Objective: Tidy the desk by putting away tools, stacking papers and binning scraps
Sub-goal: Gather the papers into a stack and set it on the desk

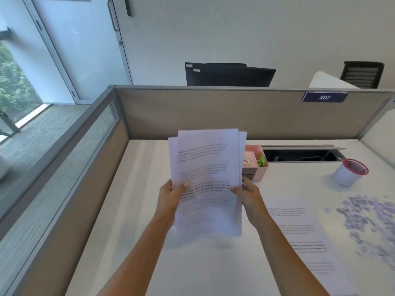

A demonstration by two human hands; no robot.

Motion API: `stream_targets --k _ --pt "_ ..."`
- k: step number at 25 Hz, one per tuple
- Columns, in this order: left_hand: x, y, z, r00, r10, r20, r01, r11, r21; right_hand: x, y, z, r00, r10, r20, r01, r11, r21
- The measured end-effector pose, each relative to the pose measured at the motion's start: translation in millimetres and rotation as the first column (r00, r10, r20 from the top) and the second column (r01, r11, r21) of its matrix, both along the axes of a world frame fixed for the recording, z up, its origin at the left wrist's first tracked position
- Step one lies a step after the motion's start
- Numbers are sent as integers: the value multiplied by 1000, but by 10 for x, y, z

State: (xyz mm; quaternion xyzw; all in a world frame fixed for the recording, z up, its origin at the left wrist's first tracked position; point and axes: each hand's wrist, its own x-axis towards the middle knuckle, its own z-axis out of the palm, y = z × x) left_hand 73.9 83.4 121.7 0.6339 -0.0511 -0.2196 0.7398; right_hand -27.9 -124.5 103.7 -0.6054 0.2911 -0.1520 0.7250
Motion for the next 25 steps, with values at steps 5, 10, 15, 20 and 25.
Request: stream_targets --k 5,10,15,20,25 --pt "53 -20 403 987 0 160 21 992 -128 80 15 462 977 8 212 9 997 -79" --pt "33 33 366 969 4 247 16 997 -80 122 -15 451 982 -36 184 61 989 -131" --pt "41 -12 120 976 6 218 -20 998 61 126 32 319 983 -6 181 20 997 -77" --pt "70 33 -148 970 -14 242 -34 981 192 124 -35 60 995 -30 96 37 996 -77" --pt "113 96 -388 961 -15 277 -63 961 269 147 -79 -256 999 -47 -14 46 994 -95"
